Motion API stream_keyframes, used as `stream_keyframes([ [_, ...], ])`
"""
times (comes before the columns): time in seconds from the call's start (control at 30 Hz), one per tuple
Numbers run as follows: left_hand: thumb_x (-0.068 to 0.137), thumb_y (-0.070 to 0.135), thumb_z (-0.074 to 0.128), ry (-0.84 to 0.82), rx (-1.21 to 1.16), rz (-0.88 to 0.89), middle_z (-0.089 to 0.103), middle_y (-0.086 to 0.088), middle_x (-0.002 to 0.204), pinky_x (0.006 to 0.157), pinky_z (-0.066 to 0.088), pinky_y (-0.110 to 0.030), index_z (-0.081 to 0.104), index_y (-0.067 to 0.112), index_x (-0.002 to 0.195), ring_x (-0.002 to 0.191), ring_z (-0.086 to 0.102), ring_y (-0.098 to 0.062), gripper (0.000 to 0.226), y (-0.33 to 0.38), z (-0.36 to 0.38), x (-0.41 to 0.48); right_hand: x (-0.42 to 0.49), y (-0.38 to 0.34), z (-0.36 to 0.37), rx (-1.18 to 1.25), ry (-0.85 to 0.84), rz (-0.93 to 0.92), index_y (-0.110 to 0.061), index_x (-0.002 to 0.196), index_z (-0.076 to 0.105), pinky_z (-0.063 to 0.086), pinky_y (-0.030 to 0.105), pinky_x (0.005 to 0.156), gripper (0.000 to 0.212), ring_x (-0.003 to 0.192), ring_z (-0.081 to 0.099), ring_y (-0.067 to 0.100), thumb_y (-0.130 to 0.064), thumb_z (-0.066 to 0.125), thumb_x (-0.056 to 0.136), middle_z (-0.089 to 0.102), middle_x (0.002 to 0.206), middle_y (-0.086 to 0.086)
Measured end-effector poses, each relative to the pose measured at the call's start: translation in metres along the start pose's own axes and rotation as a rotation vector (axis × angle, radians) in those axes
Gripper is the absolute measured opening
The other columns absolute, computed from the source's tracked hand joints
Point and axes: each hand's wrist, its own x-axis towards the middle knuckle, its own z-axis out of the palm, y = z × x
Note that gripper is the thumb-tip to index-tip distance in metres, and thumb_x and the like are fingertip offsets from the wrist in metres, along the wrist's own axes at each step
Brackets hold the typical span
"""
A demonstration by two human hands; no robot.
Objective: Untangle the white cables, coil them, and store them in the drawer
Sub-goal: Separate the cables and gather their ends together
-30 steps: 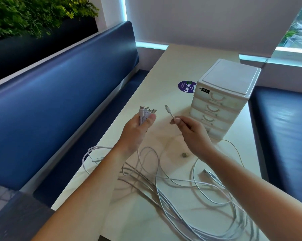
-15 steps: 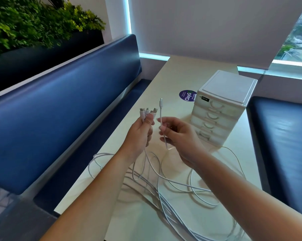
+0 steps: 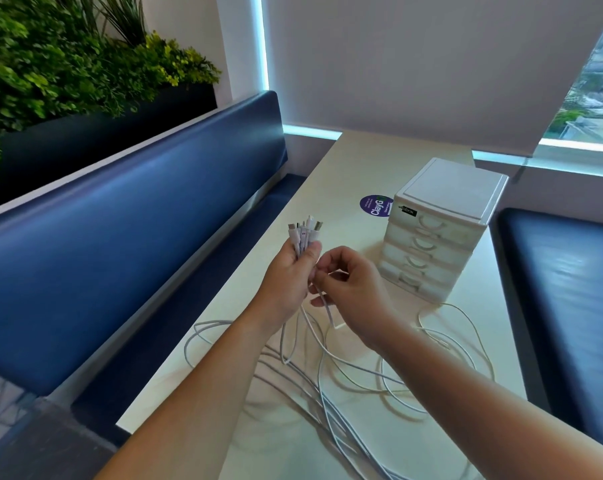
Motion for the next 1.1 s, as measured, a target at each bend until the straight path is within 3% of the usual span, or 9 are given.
stream_keyframes([
  [0.07, 0.103, 0.039, 0.042, 0.023, 0.044, 0.019, 0.051, 0.010, 0.066, 0.064, 0.042, -0.026, 0.054, 0.028, 0.120, 0.060, 0.047, -0.008, 0.024, 0.001, 0.000, -0.002, -0.002, 0.001, 0.000, -0.031, -0.016, 0.032, -0.004, 0.085, 0.052, 0.052, 0.026, 0.049, 0.009, 0.051, 0.058, 0.013, -0.002, 0.059, 0.090, 0.056, 0.068, 0.004],
  [0.17, 0.103, 0.040, 0.041, 0.010, 0.001, 0.021, 0.042, 0.005, 0.066, 0.060, 0.036, -0.029, 0.052, 0.039, 0.112, 0.059, 0.035, -0.011, 0.015, 0.000, -0.003, -0.001, -0.005, 0.003, 0.000, -0.090, -0.074, 0.057, -0.007, 0.083, 0.052, 0.048, 0.024, 0.045, 0.012, 0.047, 0.052, 0.014, -0.009, 0.056, 0.094, 0.054, 0.064, 0.005],
  [0.33, 0.104, 0.031, 0.041, -0.004, -0.113, -0.009, 0.042, 0.004, 0.071, 0.057, 0.042, -0.017, 0.051, 0.016, 0.098, 0.055, 0.041, -0.005, 0.020, 0.007, 0.000, -0.003, -0.005, 0.007, -0.001, -0.127, -0.126, 0.089, -0.011, 0.078, 0.053, 0.046, 0.026, 0.045, 0.018, 0.046, 0.050, 0.015, -0.009, 0.052, 0.096, 0.053, 0.062, 0.006],
  [0.53, 0.103, 0.032, 0.045, 0.016, -0.158, -0.032, 0.043, -0.001, 0.071, 0.067, 0.040, -0.040, 0.050, 0.014, 0.082, 0.062, 0.041, -0.017, 0.028, 0.006, 0.000, -0.003, -0.008, 0.008, 0.000, -0.207, -0.114, 0.066, -0.014, 0.078, 0.052, 0.044, 0.022, 0.043, 0.018, 0.048, 0.053, 0.009, -0.016, 0.054, 0.096, 0.051, 0.073, 0.006],
  [0.6, 0.102, 0.034, 0.045, 0.014, -0.161, -0.041, 0.043, -0.001, 0.071, 0.072, 0.038, -0.043, 0.048, 0.014, 0.078, 0.064, 0.042, -0.017, 0.032, 0.006, -0.002, -0.003, -0.009, 0.011, 0.001, -0.241, -0.108, 0.069, -0.014, 0.079, 0.051, 0.043, 0.019, 0.042, 0.018, 0.047, 0.053, 0.005, -0.018, 0.054, 0.096, 0.051, 0.081, 0.009],
  [0.7, 0.103, 0.035, 0.044, -0.025, -0.144, -0.045, 0.040, -0.001, 0.064, 0.064, 0.035, -0.041, 0.042, 0.013, 0.070, 0.058, 0.038, -0.017, 0.040, 0.007, -0.001, -0.002, -0.008, 0.019, 0.001, -0.200, -0.128, 0.093, -0.013, 0.083, 0.049, 0.048, 0.026, 0.047, 0.016, 0.054, 0.056, 0.011, -0.019, 0.051, 0.097, 0.053, 0.082, 0.004],
  [0.87, 0.105, 0.026, 0.039, -0.021, -0.275, -0.022, 0.043, 0.002, 0.057, 0.050, 0.038, -0.031, 0.047, 0.010, 0.090, 0.050, 0.042, -0.014, 0.023, 0.015, 0.003, -0.003, -0.006, 0.024, -0.002, -0.237, -0.146, 0.089, -0.014, 0.083, 0.045, 0.041, 0.026, 0.046, 0.019, 0.047, 0.049, 0.010, -0.025, 0.048, 0.099, 0.058, 0.071, 0.001],
  [0.97, 0.106, 0.022, 0.037, 0.012, -0.274, 0.030, 0.038, 0.005, 0.055, 0.054, 0.042, -0.025, 0.048, 0.012, 0.095, 0.047, 0.038, -0.008, 0.019, 0.017, 0.001, 0.000, -0.003, 0.026, -0.008, -0.494, -0.122, -0.072, -0.014, 0.077, 0.049, 0.036, 0.024, 0.056, 0.026, 0.058, 0.046, 0.009, -0.031, 0.048, 0.098, 0.049, 0.073, 0.000],
  [1.1, 0.106, 0.024, 0.038, 0.062, -0.197, 0.029, 0.032, 0.008, 0.056, 0.048, 0.027, -0.022, 0.045, 0.014, 0.093, 0.049, 0.026, -0.007, 0.017, 0.017, -0.001, 0.002, -0.008, 0.027, -0.012, -0.787, -0.173, -0.217, -0.012, 0.080, 0.048, 0.027, 0.031, 0.058, 0.031, 0.062, 0.041, 0.015, -0.034, 0.042, 0.100, 0.047, 0.069, -0.002],
])
